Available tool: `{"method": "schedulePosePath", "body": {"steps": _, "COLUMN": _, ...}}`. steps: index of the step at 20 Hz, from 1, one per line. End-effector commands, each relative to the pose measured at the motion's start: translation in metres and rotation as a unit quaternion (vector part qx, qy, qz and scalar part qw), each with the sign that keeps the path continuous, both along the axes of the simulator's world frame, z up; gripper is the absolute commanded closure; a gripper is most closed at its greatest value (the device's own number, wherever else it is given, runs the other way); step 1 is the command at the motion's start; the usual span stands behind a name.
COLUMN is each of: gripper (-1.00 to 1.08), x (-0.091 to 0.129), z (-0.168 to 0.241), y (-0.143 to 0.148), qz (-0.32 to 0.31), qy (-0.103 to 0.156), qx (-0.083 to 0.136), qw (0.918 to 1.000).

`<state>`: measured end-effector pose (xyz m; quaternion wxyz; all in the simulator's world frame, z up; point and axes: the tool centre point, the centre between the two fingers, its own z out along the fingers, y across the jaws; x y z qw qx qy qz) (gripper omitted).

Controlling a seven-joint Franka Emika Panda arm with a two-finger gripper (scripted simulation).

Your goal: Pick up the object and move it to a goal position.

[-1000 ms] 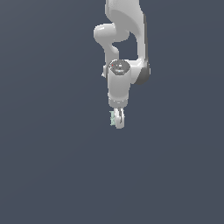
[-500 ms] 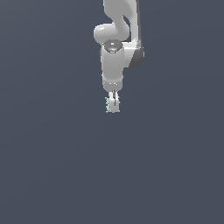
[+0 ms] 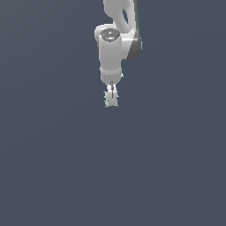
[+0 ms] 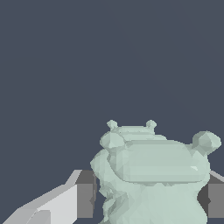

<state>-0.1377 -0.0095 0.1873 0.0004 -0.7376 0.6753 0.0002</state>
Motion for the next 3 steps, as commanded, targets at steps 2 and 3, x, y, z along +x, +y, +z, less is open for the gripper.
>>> {"method": "schedulePosePath", "body": {"steps": 2, "gripper": 1.08, "x": -0.0032, "z": 0.0030, "y": -0.0015, "qz": 0.000, "qy": 0.000, "qx": 0.000, "qw": 1.0000}}
{"method": "schedulePosePath", "body": {"steps": 3, "gripper": 1.08, "x": -0.0033, "z": 0.0032, "y": -0.0016, "qz": 0.000, "qy": 0.000, "qx": 0.000, "qw": 1.0000}}
